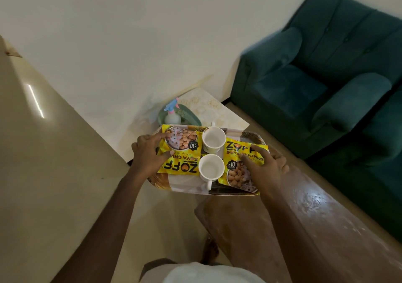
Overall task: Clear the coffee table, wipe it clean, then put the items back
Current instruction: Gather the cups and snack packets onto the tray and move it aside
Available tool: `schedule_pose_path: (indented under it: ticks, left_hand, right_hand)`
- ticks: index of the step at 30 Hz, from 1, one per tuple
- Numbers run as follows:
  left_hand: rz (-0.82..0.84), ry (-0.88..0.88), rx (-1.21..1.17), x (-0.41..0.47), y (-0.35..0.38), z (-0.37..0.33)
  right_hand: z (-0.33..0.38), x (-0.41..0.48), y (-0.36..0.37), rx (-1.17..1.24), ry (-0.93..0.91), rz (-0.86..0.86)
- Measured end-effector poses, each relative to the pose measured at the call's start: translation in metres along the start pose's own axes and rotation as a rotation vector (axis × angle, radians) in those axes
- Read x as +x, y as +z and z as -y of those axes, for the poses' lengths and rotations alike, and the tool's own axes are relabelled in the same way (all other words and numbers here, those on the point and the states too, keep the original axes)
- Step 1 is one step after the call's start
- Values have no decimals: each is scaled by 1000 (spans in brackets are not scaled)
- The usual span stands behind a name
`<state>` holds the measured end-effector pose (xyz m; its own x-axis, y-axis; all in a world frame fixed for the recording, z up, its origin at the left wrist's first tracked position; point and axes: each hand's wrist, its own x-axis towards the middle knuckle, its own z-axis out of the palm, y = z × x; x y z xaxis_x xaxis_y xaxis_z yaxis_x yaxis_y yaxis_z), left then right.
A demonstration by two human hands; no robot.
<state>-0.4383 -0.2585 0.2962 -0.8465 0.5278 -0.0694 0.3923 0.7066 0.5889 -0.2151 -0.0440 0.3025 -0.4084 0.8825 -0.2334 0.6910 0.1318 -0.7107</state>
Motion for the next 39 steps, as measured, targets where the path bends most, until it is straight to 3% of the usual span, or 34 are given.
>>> schedule_pose_path:
  ticks: [8, 19, 26, 39]
  left_hand:
    - [20, 59, -33, 89, -27, 20]
    - [176, 182, -7, 232, -76, 76]
    - [228, 240, -3, 297, -77, 66]
    - [252, 271, 10, 398, -41, 22]
  right_hand:
    - [60, 45, 44, -1, 26, -21]
    - [147, 65, 133, 49, 189, -108]
    - [196, 79, 142, 81, 237, -136]
    - [201, 183, 138, 63, 246, -205]
